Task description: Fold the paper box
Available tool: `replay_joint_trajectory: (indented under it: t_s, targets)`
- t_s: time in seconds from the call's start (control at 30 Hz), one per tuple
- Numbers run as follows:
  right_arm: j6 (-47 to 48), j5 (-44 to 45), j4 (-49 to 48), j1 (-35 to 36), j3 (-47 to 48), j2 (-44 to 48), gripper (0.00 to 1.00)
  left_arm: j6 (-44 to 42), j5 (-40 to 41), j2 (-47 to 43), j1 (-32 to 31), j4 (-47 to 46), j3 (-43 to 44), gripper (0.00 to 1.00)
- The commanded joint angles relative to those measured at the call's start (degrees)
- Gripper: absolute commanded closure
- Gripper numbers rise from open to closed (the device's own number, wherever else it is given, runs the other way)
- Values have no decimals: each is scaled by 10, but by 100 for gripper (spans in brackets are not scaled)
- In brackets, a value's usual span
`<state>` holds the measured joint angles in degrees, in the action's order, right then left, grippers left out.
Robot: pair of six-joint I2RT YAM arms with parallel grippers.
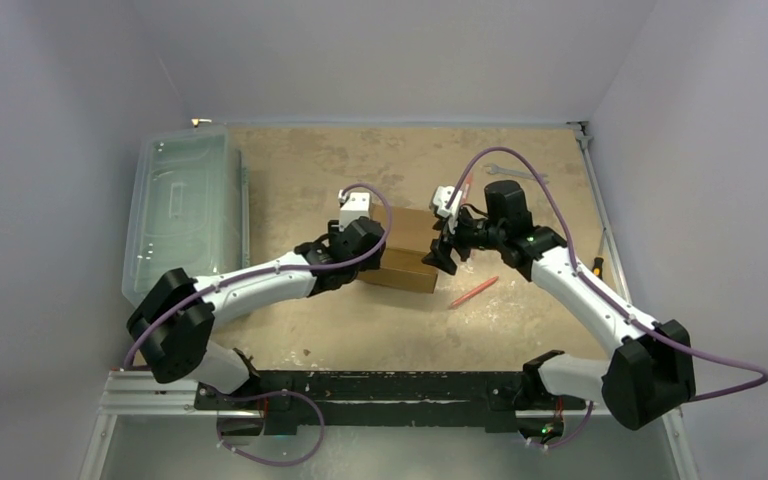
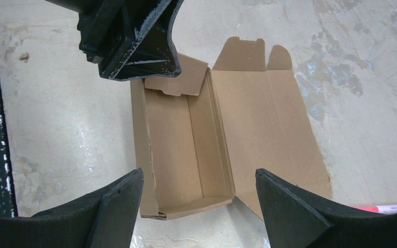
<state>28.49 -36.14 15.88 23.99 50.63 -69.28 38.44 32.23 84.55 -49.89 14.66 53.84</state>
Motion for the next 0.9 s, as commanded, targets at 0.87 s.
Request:
replay_joint_trajectory:
  t_s: [0.87]
  targets:
    - [-81,-138,-10,-206,7,4,21,-40,-398,140,264,-214,35,33]
